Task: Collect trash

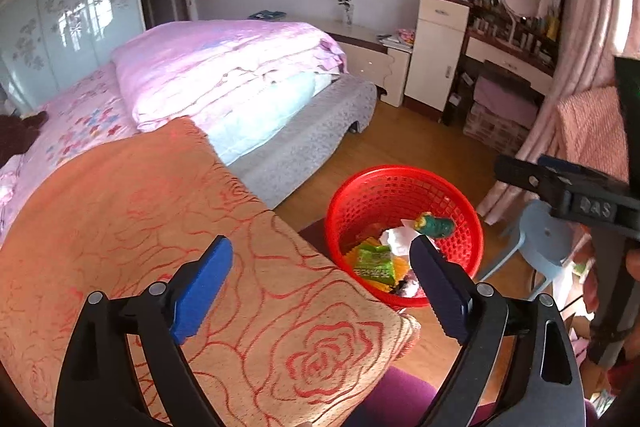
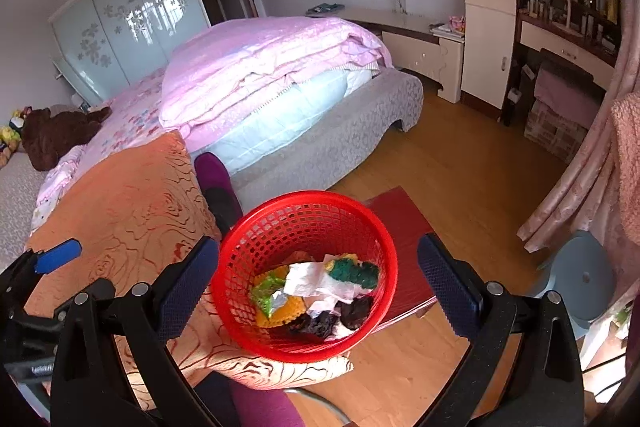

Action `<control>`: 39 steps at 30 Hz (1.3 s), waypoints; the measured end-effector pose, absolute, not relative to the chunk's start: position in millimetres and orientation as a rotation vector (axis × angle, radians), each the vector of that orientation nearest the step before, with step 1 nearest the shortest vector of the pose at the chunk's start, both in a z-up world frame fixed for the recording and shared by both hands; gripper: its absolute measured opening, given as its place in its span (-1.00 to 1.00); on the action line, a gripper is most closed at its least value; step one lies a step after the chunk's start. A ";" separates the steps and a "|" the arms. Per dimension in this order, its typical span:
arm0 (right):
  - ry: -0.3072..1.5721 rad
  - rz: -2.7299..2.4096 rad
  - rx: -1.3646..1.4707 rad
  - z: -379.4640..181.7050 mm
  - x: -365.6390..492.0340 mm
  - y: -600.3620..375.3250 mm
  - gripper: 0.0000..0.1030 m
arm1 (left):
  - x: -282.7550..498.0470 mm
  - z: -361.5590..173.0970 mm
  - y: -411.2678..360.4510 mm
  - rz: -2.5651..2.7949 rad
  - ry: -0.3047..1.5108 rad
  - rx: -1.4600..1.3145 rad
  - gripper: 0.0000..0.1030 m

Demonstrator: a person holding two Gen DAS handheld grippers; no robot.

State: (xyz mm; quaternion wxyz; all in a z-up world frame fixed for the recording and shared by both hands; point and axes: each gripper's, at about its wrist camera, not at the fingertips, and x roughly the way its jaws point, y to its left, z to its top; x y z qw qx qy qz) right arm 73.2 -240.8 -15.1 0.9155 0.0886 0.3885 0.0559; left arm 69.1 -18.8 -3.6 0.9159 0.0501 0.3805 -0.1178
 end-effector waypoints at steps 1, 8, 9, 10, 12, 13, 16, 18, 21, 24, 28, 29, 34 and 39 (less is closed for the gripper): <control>0.797 0.115 0.179 -14.5 69.3 -238.0 0.87 | 70.1 -4.0 -17.2 -0.235 0.781 0.102 0.69; 0.784 0.104 0.185 -11.0 44.6 -217.9 0.87 | 67.3 -3.0 -1.6 -0.205 0.757 0.058 0.82; 0.784 0.100 0.186 -11.6 41.6 -215.2 0.87 | 65.7 -3.2 -0.3 -0.198 0.754 0.059 0.83; 0.783 0.096 0.186 -12.2 39.7 -213.4 0.87 | 65.3 -3.2 1.9 -0.188 0.752 0.058 0.85; 0.786 0.088 0.184 -14.9 33.9 -207.4 0.87 | 62.8 -4.2 6.8 -0.177 0.750 0.046 0.86; 0.787 0.086 0.180 -16.0 31.7 -204.7 0.87 | 62.6 -4.8 9.3 -0.174 0.754 0.036 0.86; 0.783 0.067 0.168 -19.6 24.6 -197.1 0.87 | 61.1 -6.4 13.9 -0.169 0.763 0.019 0.86; 0.781 0.069 0.175 -21.3 21.0 -193.8 0.87 | 59.7 -7.4 13.7 -0.167 0.767 0.018 0.86; 0.782 0.063 0.176 -23.8 15.4 -188.9 0.87 | 57.5 -7.2 13.6 -0.164 0.768 0.020 0.86; 0.781 0.053 0.158 -26.4 10.3 -183.7 0.87 | 55.3 -7.3 14.3 -0.165 0.773 0.013 0.86; 0.782 0.063 0.175 -27.0 5.9 -182.6 0.87 | 51.4 -6.9 15.8 -0.171 0.779 0.003 0.86; 0.780 0.065 0.174 -27.0 4.5 -181.9 0.87 | 50.7 -6.9 16.2 -0.171 0.778 0.004 0.86; 0.758 0.050 0.157 -27.4 1.6 -181.1 0.87 | 48.9 -6.4 14.5 -0.167 0.775 0.016 0.86; 0.744 0.021 0.160 -25.2 4.9 -187.0 0.87 | 50.2 -7.4 11.7 -0.165 0.780 0.023 0.86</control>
